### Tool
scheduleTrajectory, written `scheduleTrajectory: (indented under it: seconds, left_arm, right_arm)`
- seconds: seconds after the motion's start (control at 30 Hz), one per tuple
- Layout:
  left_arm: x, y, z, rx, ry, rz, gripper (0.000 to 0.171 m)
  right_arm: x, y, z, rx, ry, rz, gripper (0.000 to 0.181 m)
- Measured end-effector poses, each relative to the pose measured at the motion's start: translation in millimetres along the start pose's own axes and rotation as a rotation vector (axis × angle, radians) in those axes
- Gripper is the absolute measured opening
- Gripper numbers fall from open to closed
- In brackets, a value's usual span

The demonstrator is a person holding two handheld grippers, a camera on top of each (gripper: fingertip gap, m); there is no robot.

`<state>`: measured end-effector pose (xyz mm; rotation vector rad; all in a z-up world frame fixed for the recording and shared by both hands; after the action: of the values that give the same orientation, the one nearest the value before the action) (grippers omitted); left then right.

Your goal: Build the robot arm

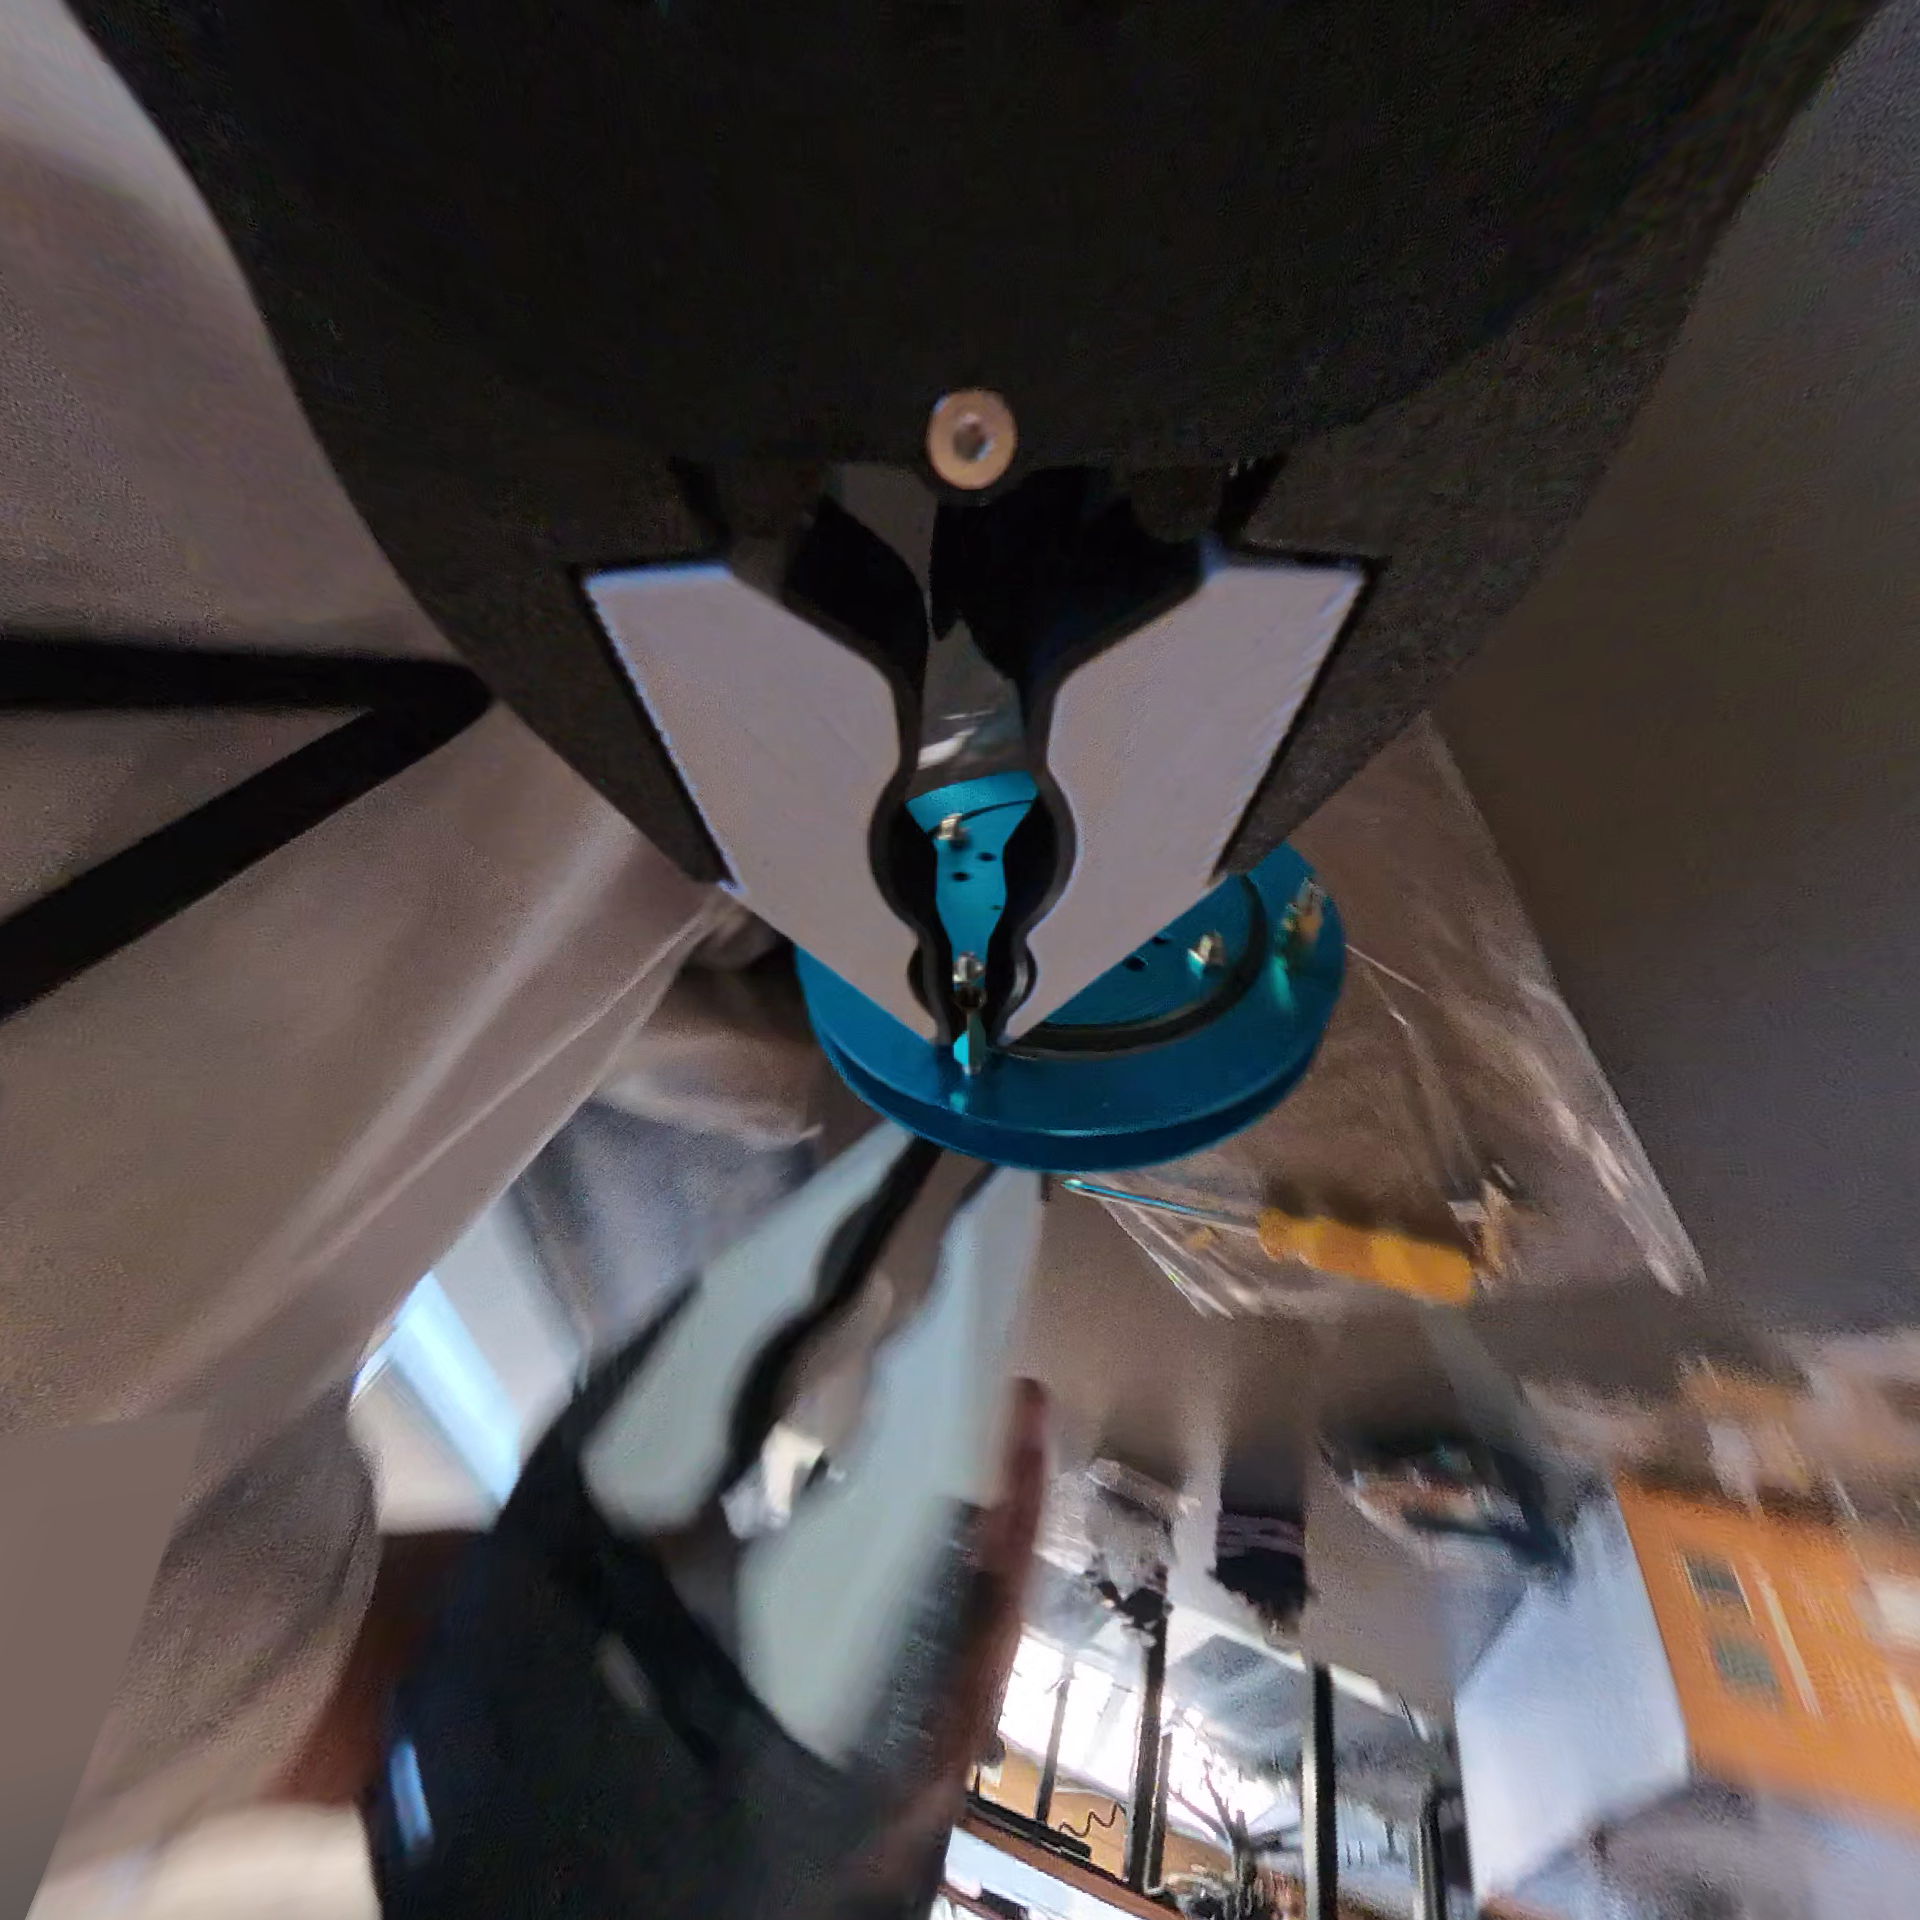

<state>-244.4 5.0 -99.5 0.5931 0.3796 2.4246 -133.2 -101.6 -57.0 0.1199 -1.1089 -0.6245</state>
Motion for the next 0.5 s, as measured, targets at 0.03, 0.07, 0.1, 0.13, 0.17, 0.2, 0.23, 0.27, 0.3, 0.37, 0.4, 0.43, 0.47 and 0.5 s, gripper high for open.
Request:
scheduleTrajectory:
  seconds: [0.03, 0.07, 0.1, 0.13, 0.17, 0.2, 0.23, 0.27, 0.3, 0.37, 0.4, 0.43, 0.47, 0.5]
  left_arm:
    - [-1, 7, -1, -0.160, -0.012, 0.043, 0.004]
    - [-1, 13, -3, -0.300, -0.022, 0.089, 0.004]
    - [-2, 18, -4, -0.434, -0.032, 0.137, 0.004]
    - [-3, 21, -5, -0.552, -0.037, 0.193, 0.004]
    - [-3, 23, -6, -0.657, -0.040, 0.254, 0.004]
    - [-4, 24, -8, -0.760, -0.045, 0.307, 0.004]
    - [-4, 25, -9, -0.847, -0.053, 0.350, 0.004]
    - [-5, 26, -10, -0.932, -0.061, 0.390, 0.004]
    - [-4, 27, -13, -1.030, -0.067, 0.417, 0.004]
    - [-4, 30, -17, -1.208, -0.076, 0.446, 0.004]
    - [-4, 31, -19, -1.287, -0.079, 0.454, 0.004]
    - [-5, 31, -21, -1.353, -0.084, 0.466, 0.004]
    - [-7, 31, -22, -1.406, -0.093, 0.481, 0.004]
    - [-8, 32, -23, -1.445, -0.099, 0.497, 0.004]
  right_arm:
    - [3, 10, -2, -0.118, 0.038, 0.104, 0.020]
    - [3, 18, -5, -0.224, 0.066, 0.228, 0.019]
    - [2, 25, -8, -0.304, 0.090, 0.330, 0.019]
    - [0, 29, -12, -0.353, 0.108, 0.401, 0.015]
    - [-3, 31, -14, -0.378, 0.111, 0.491, 0.017]
    - [-5, 34, -16, -0.410, 0.129, 0.545, 0.024]
    - [-8, 38, -19, -0.430, 0.121, 0.588, 0.020]
    - [-11, 41, -20, -0.439, 0.121, 0.624, 0.022]
    - [-13, 45, -19, -0.451, 0.154, 0.639, 0.020]
    - [-18, 48, -20, -0.446, 0.126, 0.696, 0.018]
    - [-21, 49, -19, -0.431, 0.132, 0.722, 0.015]
    - [-23, 48, -18, -0.424, 0.137, 0.770, 0.008]
    - [-26, 48, -17, -0.408, 0.128, 0.805, 0.005]
    - [-27, 48, -16, -0.393, 0.120, 0.837, 0.004]
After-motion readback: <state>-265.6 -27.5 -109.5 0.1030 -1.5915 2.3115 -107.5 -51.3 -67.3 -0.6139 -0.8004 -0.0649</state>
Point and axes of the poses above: each gripper's, where its closed fingertips meet, x back along the fingers, z out of its top, y = z × x across the jaws, the point moved 10 cm from there along x, back along the fingers, and after that the axes turned 10 degrees about x, right-handed, at the moved point
